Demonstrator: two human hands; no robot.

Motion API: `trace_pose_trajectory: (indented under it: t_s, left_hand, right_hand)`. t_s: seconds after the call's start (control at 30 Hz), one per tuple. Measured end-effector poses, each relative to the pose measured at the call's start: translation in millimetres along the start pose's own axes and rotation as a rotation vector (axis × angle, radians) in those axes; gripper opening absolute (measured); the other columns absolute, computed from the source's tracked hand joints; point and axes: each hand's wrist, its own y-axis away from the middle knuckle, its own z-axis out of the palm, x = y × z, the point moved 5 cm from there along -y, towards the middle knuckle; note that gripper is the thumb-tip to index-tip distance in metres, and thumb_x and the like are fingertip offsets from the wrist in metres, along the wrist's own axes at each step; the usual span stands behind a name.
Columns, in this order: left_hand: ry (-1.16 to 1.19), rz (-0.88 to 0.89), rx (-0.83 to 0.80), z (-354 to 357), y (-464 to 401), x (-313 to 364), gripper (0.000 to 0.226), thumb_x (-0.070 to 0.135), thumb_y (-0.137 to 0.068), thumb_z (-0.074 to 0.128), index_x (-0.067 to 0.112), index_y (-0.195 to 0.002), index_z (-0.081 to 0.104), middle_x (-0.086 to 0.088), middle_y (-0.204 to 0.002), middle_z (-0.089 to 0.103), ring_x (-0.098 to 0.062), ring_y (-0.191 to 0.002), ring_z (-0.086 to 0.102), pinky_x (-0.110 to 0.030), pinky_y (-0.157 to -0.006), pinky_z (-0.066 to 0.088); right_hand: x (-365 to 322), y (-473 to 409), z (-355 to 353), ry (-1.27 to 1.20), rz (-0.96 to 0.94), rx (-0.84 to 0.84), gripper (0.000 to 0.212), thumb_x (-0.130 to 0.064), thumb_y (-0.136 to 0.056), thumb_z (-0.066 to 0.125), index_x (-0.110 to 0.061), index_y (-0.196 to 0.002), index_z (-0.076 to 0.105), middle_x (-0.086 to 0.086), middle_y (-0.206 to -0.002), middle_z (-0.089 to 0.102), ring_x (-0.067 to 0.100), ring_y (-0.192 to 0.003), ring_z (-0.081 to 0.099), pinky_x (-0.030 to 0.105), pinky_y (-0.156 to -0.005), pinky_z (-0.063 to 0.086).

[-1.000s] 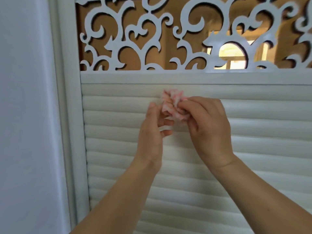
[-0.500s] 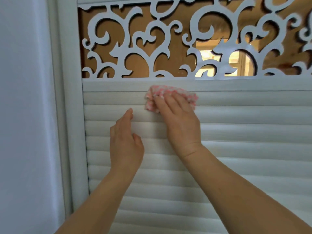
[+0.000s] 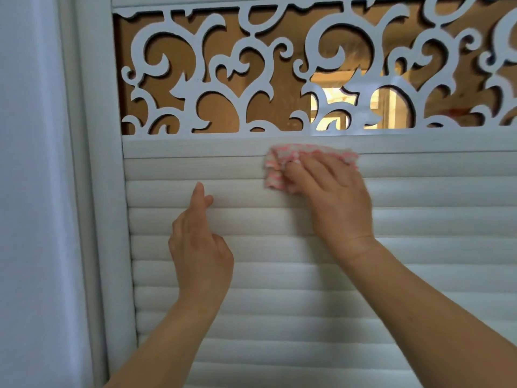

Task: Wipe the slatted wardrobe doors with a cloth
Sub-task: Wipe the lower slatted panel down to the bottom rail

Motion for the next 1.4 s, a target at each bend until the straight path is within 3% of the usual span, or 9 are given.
trace_pose_trajectory:
  t_s: [0.1, 0.23, 0.47, 0.6, 0.67, 0.73, 1.07, 1.2, 1.4]
  left_hand:
    - [0.008, 0.003, 0.024, 2, 2, -3, 0.076, -0.016, -0.081, 0.040, 0.021, -0.145, 0.022, 0.007, -0.133, 0.048, -0.010, -0.118, 0.035, -0.025, -0.102, 0.019]
    - [0.020, 0.017, 0.039, 3, 4, -5, 0.078, -0.018, -0.078, 0.040, 0.021, -0.144, 0.024, 0.008, -0.132, 0.049, -0.007, -0.117, 0.035, -0.028, -0.104, 0.022]
    - [0.124, 0.016, 0.138, -4, 1, -14, 0.077, -0.020, -0.075, 0.038, 0.014, -0.142, 0.029, 0.001, -0.126, 0.050, -0.012, -0.114, 0.045, -0.035, -0.099, 0.037]
    - [0.203, 0.008, 0.210, -9, -2, -23, 0.066, -0.010, -0.077, 0.035, 0.009, -0.140, 0.030, 0.001, -0.122, 0.042, -0.009, -0.111, 0.045, -0.018, -0.097, 0.037]
    - [0.214, 0.001, 0.213, -7, 1, -26, 0.070, -0.021, -0.074, 0.035, 0.003, -0.140, 0.029, -0.006, -0.123, 0.040, -0.008, -0.111, 0.043, -0.012, -0.098, 0.035]
    - [0.202, -0.016, 0.195, -5, 4, -28, 0.075, -0.027, -0.072, 0.035, 0.002, -0.140, 0.028, -0.013, -0.125, 0.042, -0.010, -0.112, 0.043, -0.015, -0.099, 0.035]
    - [0.090, -0.018, 0.190, 9, 10, -21, 0.076, -0.023, -0.071, 0.037, 0.004, -0.142, 0.027, -0.012, -0.125, 0.049, -0.019, -0.111, 0.032, -0.014, -0.096, 0.022]
    - [0.080, -0.006, 0.202, 10, 11, -22, 0.076, -0.022, -0.071, 0.036, 0.004, -0.141, 0.028, -0.012, -0.125, 0.050, -0.019, -0.112, 0.031, -0.009, -0.097, 0.019]
    - [0.096, 0.044, 0.217, 10, 9, -20, 0.074, -0.015, -0.067, 0.031, -0.001, -0.140, 0.027, -0.014, -0.124, 0.050, -0.019, -0.112, 0.034, -0.012, -0.100, 0.023]
  right_hand:
    - [40, 20, -11, 0.129, 0.128, 0.081, 0.026, -0.015, -0.093, 0.048, -0.019, -0.109, 0.068, 0.000, -0.108, 0.069, 0.021, -0.110, 0.048, 0.035, -0.083, 0.034]
    - [39, 26, -10, 0.174, 0.270, 0.197, 0.023, -0.010, -0.089, 0.054, -0.018, -0.104, 0.069, 0.001, -0.106, 0.070, 0.022, -0.109, 0.049, 0.037, -0.080, 0.043]
    - [-78, -15, 24, 0.049, 0.093, 0.119, 0.031, -0.019, -0.090, 0.047, -0.024, -0.110, 0.069, -0.003, -0.102, 0.069, 0.023, -0.102, 0.060, 0.039, -0.083, 0.043]
    - [-120, -21, 36, -0.088, -0.028, 0.064, 0.037, -0.020, -0.088, 0.043, -0.023, -0.114, 0.068, -0.003, -0.100, 0.068, 0.022, -0.097, 0.063, 0.041, -0.077, 0.040]
    - [-112, -21, 36, -0.074, -0.052, 0.085, 0.034, -0.018, -0.088, 0.045, -0.023, -0.111, 0.069, -0.005, -0.098, 0.068, 0.020, -0.095, 0.062, 0.038, -0.073, 0.033]
    - [-95, -17, 33, -0.070, -0.047, 0.100, 0.033, -0.017, -0.088, 0.045, -0.023, -0.108, 0.071, -0.006, -0.097, 0.069, 0.019, -0.095, 0.057, 0.036, -0.074, 0.028]
    - [35, 34, -8, 0.079, 0.261, 0.098, 0.024, -0.021, -0.087, 0.052, -0.028, -0.109, 0.057, -0.006, -0.102, 0.068, 0.021, -0.098, 0.042, 0.032, -0.073, 0.021]
    - [19, 29, -2, 0.100, 0.363, 0.133, 0.022, -0.016, -0.079, 0.067, -0.025, -0.100, 0.068, -0.006, -0.096, 0.068, 0.020, -0.098, 0.042, 0.032, -0.073, 0.021]
    - [-65, -5, 25, 0.002, 0.174, 0.099, 0.026, -0.021, -0.083, 0.052, -0.026, -0.100, 0.070, -0.005, -0.095, 0.068, 0.021, -0.096, 0.043, 0.036, -0.074, 0.025]
